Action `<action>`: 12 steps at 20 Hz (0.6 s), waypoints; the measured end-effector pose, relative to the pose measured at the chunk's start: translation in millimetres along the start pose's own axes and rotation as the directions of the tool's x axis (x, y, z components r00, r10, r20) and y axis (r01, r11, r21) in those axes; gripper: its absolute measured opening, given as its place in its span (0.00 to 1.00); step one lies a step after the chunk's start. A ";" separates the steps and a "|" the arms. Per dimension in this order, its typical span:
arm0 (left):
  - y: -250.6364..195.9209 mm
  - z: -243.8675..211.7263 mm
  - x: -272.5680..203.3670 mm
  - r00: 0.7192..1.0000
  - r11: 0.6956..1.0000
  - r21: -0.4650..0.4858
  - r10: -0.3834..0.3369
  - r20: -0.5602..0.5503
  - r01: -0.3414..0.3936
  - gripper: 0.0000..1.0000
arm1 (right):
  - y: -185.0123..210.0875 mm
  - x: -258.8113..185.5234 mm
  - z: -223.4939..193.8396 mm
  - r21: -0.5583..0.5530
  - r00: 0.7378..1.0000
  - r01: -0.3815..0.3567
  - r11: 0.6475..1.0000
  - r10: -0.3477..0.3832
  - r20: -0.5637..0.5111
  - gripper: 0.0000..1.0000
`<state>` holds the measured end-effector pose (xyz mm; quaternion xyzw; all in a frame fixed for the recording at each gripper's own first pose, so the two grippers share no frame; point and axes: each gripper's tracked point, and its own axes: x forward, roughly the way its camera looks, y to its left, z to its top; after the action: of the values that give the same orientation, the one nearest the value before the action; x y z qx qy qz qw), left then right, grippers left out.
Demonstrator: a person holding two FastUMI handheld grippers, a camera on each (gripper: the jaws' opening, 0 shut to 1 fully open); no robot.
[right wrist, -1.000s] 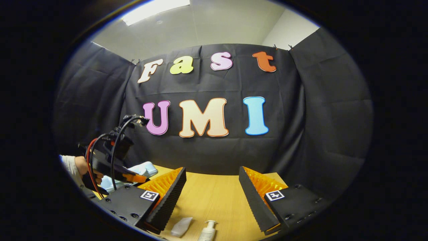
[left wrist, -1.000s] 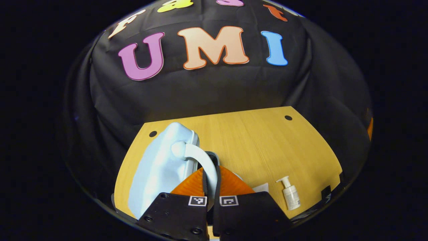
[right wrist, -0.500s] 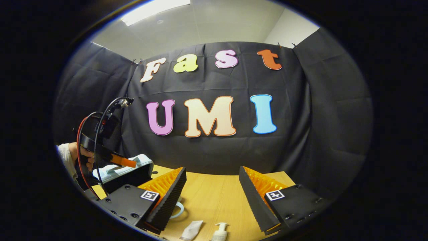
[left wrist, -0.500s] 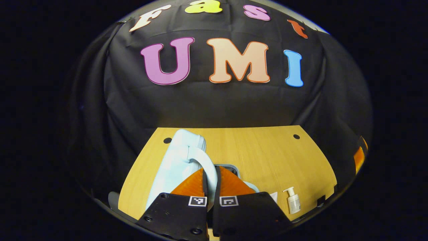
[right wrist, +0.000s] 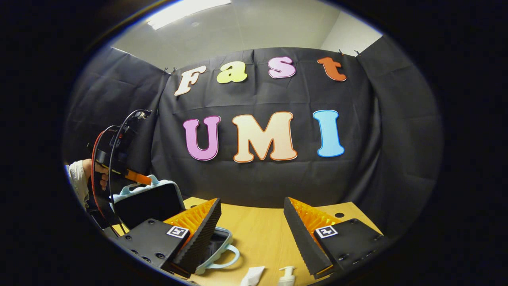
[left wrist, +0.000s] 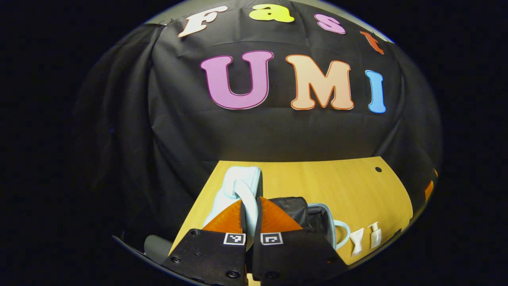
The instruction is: First open the suitcase, pack the skin care products into it, and then close the suitcase.
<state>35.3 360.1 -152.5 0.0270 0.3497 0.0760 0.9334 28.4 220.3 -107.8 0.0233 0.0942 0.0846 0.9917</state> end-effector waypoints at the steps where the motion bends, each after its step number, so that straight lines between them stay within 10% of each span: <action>1: 12.6 -0.3 2.7 1.000 1.000 0.009 0.009 -0.002 -0.009 0.00 | 6.0 2.5 -1.7 0.003 1.000 0.002 1.000 -0.002 0.000 0.99; 12: 148.0 -39.1 44.8 0.988 0.988 -0.036 0.147 -0.045 -0.149 0.00 | 45.7 28.6 -24.7 0.005 0.998 0.032 0.999 -0.032 -0.055 1.00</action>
<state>24.7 513.2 -195.7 0.0329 0.3648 0.1524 0.9179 44.0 270.9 -134.5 0.0223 0.1219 0.0690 0.9899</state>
